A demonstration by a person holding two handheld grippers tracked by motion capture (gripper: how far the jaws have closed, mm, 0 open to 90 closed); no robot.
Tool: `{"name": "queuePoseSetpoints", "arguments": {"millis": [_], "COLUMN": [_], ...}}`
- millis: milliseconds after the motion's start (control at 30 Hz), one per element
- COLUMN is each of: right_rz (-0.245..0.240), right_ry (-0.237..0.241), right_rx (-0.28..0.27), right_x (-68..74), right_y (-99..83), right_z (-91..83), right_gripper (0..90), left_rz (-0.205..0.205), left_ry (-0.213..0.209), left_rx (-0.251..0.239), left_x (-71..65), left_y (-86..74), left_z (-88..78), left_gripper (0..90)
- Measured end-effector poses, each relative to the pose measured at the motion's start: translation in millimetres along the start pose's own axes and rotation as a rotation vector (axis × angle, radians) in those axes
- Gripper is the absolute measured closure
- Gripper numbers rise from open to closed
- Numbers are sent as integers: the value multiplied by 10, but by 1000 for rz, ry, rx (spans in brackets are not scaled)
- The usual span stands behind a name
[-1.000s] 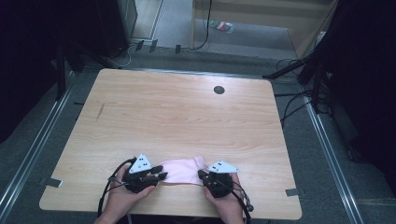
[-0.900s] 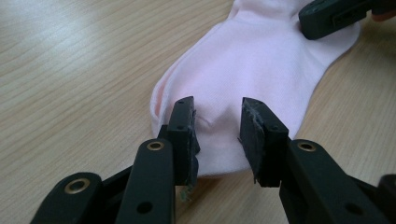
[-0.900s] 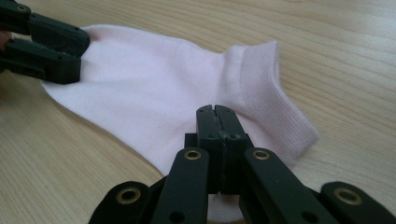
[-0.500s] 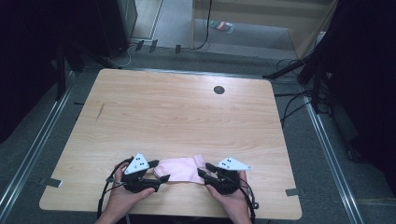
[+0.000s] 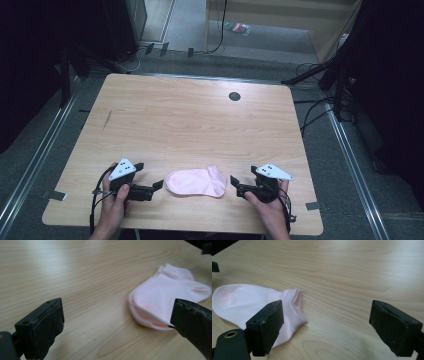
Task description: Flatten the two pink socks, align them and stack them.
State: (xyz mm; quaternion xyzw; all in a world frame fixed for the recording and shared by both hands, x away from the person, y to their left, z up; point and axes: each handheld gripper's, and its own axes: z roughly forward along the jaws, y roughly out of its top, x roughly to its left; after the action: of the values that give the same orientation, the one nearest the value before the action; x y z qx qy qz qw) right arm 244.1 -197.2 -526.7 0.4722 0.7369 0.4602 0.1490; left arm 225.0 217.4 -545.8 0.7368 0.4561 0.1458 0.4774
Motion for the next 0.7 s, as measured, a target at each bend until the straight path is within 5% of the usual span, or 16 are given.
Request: {"name": "queuePoseSetpoints", "arguments": {"millis": [33, 500, 700], "right_rz": [26, 31, 21], "right_ry": [-13, -142, -181], "right_rx": [1, 11, 11], "right_x": [-69, -620, -759], "right_y": [-20, -257, -321], "right_z": [-34, -402, -517], "right_gripper": [122, 125, 125], "left_rz": [-2, -35, -52], "left_ry": [9, 131, 182], "left_rx": [-7, -29, -42], "left_x": [34, 476, 648], "left_y": [-2, -137, -189], "left_z": [-33, -418, -566], "left_gripper": [0, 0, 0]}}
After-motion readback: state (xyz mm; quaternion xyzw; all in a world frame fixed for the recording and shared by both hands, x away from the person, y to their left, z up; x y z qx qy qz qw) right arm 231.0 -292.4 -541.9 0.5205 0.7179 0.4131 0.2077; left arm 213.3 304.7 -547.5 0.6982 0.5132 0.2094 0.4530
